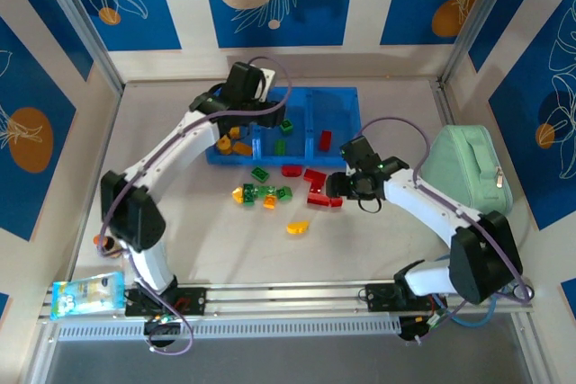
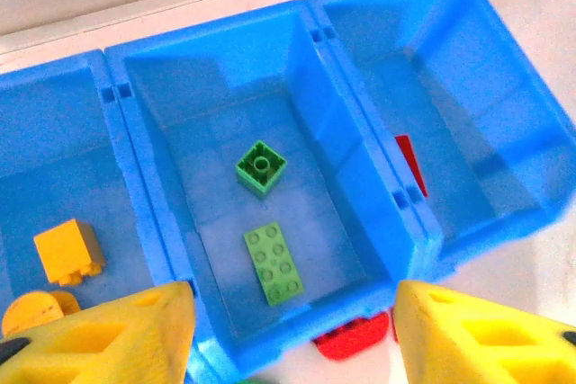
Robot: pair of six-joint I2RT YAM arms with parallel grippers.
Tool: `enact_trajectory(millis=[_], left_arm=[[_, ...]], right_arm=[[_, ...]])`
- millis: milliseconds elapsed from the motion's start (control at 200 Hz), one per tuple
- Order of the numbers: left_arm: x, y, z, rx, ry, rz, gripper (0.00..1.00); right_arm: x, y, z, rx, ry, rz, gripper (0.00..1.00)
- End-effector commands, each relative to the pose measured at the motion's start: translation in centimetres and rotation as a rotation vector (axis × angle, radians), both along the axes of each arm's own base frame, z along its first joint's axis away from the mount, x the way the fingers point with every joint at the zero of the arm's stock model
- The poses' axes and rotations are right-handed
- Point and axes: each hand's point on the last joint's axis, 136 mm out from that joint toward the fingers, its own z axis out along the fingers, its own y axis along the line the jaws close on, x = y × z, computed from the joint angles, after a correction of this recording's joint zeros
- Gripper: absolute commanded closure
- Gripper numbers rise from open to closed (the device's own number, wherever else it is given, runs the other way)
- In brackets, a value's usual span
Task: Sort the legos into containers by color
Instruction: Pick up the lego from the center of the table.
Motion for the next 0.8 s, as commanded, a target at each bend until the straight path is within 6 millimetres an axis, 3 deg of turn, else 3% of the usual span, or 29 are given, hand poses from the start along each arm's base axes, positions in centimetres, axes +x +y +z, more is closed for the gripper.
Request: enact_trajectory(millis=[0, 380, 600, 795], left_arm=[[-1.8, 0.2, -1.4, -0.043, 0.014, -0.005, 0.40], [-8.2, 5.6, -7.2, 0.021, 0.092, 0.070, 0.41], [-10.1, 7.4, -9.0, 0.021, 0.113, 0.119, 0.41], [-10.5, 7.9, -9.2, 0.023, 0.114, 0.136, 0.41]], right_arm=[[0.4, 0.1, -0.4, -0.028, 0.031, -0.005, 0.36], [0.9, 0.5, -4.5, -0.112, 0.154, -0.033, 0.43], [0.4, 0.2, -6.2, -0.146, 0.199, -0.046, 0.48], [-0.1, -0.9, -6.8, -0.216, 0.221, -0.077, 0.49]])
